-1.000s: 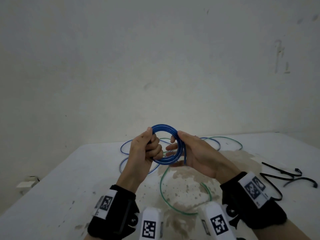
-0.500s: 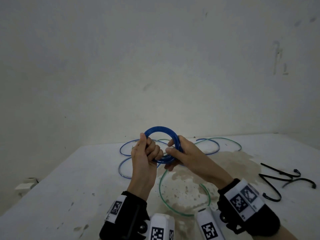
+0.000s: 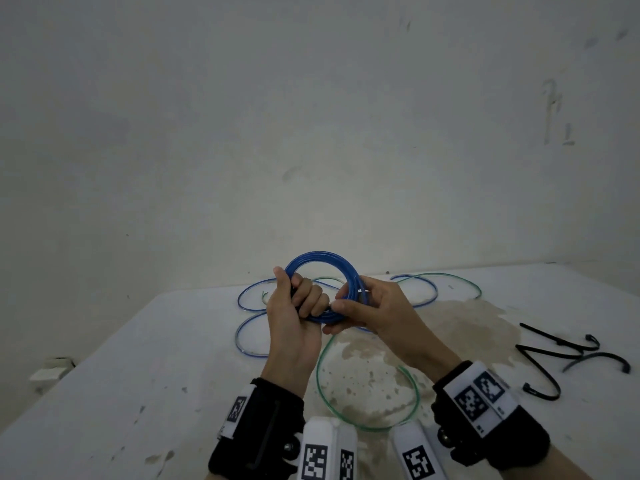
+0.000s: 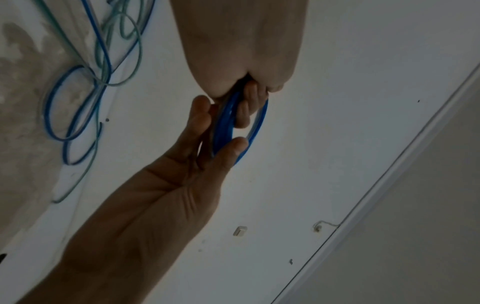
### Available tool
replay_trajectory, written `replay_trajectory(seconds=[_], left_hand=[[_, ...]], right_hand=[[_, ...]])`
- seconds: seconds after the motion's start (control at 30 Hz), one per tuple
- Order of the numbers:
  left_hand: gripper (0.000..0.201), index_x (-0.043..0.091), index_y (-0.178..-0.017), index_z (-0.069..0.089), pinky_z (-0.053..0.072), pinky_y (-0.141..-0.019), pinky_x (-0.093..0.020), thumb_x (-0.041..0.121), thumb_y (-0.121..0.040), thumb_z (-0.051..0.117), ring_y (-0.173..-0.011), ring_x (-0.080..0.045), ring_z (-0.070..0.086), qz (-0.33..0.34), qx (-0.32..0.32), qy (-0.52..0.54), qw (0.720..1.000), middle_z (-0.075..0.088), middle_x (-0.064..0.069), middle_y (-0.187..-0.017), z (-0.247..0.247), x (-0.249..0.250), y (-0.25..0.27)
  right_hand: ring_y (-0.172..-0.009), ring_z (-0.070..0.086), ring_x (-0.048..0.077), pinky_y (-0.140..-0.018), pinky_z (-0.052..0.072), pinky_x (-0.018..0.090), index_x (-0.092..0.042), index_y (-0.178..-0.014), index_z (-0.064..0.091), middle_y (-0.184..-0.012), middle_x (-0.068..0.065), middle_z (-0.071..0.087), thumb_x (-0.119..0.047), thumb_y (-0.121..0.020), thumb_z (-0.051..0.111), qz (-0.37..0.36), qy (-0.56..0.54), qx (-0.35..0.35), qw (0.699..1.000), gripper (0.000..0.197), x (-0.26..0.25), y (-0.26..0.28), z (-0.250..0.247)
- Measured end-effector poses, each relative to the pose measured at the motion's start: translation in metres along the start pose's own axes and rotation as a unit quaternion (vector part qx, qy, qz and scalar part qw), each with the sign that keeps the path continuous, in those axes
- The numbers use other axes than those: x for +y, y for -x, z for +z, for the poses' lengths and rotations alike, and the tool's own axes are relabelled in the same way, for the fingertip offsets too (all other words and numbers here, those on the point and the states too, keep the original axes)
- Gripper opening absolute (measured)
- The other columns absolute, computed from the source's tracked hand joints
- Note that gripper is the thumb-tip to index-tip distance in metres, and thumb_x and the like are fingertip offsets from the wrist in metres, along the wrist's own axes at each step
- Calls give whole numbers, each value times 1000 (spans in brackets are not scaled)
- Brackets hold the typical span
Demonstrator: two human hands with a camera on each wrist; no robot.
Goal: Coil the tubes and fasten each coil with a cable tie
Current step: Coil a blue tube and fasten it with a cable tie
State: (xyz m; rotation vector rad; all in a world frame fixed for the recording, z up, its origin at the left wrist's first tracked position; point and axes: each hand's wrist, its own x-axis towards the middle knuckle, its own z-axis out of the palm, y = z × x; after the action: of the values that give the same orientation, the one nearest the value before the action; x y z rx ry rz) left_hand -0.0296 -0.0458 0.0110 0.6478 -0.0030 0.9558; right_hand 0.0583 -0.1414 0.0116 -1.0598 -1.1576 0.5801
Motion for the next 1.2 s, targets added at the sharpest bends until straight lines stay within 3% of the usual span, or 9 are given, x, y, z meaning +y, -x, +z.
replay_trajectory(seconds=[0.13,0.27,0.37,0.47,0.57,0.67,0.83,1.03,1.2], left_hand=[[44,15,-62,35,22,-35,-18,40,-97,34,-35,-5,20,-2,-4,7,1000,22,7,-43,1,0,2],[42,15,-62,32,19,-36,-20,36,-98,36,-36,-6,16,28,-7,-90,996,20,6,-45,2,2,5],[39,17,-63,31,15,-38,-21,33,-97,37,-37,-7,15,38,-25,-152,987,19,5,-47,0,3,7],[41,18,-60,27,15,-37,-19,37,-93,42,-37,-7,14,7,-45,-193,980,17,5,-48,-2,3,8],[46,15,-58,32,17,-33,-18,51,-86,40,-33,-5,15,-58,-64,-186,979,20,6,-43,-1,3,10],[47,13,-60,36,16,-34,-18,40,-97,31,-33,-5,17,-73,-51,-211,973,23,7,-41,-2,1,9],[43,12,-60,37,15,-37,-20,30,-99,33,-33,-6,17,-57,-38,-199,978,23,6,-43,-2,1,10],[43,12,-59,36,14,-36,-20,29,-99,36,-33,-6,15,-13,11,-137,990,21,6,-43,1,-11,13],[43,13,-60,36,16,-32,-19,29,-100,34,-32,-5,16,10,34,-99,994,21,7,-40,1,-14,11]], right_hand=[[-75,69,38,-70,58,35,4,-87,59,-75,20,69,-6,-76,66,12,-43,-1,999,16,4,1,-3],[-83,67,22,-73,57,31,-3,-92,62,-82,11,69,-15,-77,71,41,4,-14,999,21,4,0,-9],[-81,63,22,-71,54,32,-8,-89,62,-85,10,68,-38,-74,66,45,12,143,989,34,3,-5,-14],[-85,57,18,-72,48,25,-18,-94,52,-88,-2,57,-36,-90,53,-37,76,295,952,19,-3,-7,-17],[-88,59,11,-77,45,20,-26,-116,52,-96,-6,59,-34,-96,42,-50,164,223,960,23,-5,-10,-19],[-67,54,6,-74,47,24,-16,-93,68,-73,-1,59,-23,-96,47,-46,160,182,969,22,-3,-12,-19],[-67,56,4,-66,48,13,-13,-75,66,-74,4,63,-14,-95,48,-75,155,166,971,26,4,-5,-20],[-63,63,21,-64,54,29,1,-91,62,-68,11,64,-17,-95,44,30,-169,130,976,26,13,8,-3],[-69,61,15,-77,43,33,-2,-97,62,-68,4,60,-27,-99,33,98,-220,76,968,38,16,17,-1]])
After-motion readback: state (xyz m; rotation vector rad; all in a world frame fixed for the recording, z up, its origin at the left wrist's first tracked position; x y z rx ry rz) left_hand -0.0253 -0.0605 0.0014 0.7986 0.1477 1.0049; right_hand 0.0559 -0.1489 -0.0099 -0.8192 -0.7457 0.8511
